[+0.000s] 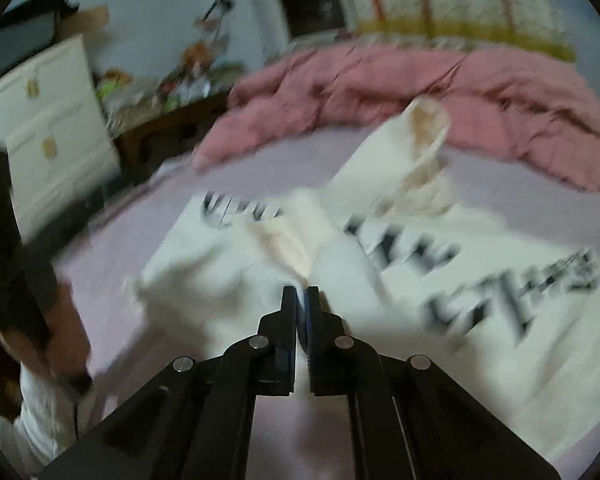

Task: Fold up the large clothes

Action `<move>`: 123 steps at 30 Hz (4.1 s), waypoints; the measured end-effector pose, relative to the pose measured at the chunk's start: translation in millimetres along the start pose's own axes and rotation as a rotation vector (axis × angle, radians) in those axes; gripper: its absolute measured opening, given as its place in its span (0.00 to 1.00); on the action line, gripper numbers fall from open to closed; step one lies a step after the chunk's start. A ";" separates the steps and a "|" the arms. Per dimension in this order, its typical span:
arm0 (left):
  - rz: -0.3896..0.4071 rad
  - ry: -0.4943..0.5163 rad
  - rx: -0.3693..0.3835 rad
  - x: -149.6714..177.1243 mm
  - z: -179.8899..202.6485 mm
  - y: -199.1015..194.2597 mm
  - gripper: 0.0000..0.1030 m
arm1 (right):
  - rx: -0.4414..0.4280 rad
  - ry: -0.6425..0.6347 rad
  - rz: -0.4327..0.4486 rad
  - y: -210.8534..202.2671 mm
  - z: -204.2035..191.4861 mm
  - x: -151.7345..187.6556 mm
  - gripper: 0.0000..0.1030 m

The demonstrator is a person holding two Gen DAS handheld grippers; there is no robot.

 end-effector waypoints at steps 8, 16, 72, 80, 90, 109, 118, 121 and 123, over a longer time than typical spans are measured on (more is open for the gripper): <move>-0.159 0.038 0.070 23.2 16.7 20.6 0.47 | 0.004 -0.044 -0.118 -6.3 -18.1 85.2 0.09; -0.247 -0.007 0.079 70.5 29.9 -20.5 0.47 | -0.031 0.044 -0.123 -40.4 -7.3 113.6 0.14; -0.648 -0.015 0.440 132.9 84.9 8.3 0.24 | 0.043 0.149 0.016 -65.3 24.6 95.8 0.33; -0.821 -0.170 0.497 142.3 56.3 -4.7 0.20 | 0.085 0.164 0.008 -78.6 43.9 102.6 0.40; -0.599 -0.094 0.313 115.6 37.3 -46.3 0.55 | 0.096 0.164 0.015 -83.1 51.4 108.0 0.43; -0.296 0.019 0.206 19.5 68.3 -12.9 0.01 | 0.176 0.205 0.082 -107.9 72.4 111.0 0.43; -0.271 0.144 0.092 -67.7 70.0 47.8 0.01 | 0.343 0.157 0.180 -148.0 94.5 50.1 0.50; -0.351 0.140 0.038 -61.6 56.0 81.3 0.01 | 0.413 0.136 0.182 -148.1 107.8 33.0 0.50; -0.384 0.144 -0.005 -51.4 43.6 95.4 0.01 | 0.473 0.147 0.197 -150.3 118.6 26.4 0.50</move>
Point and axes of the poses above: each gripper's, at about its wrist camera, not at the fingertips, and y roughly the way its jaws point, z to its right, x to its underside, the point moved 1 cm from there along y, roughly the way its jaws point, and after that the axes turned 9 degrees about -x, right-handed, at the moved point
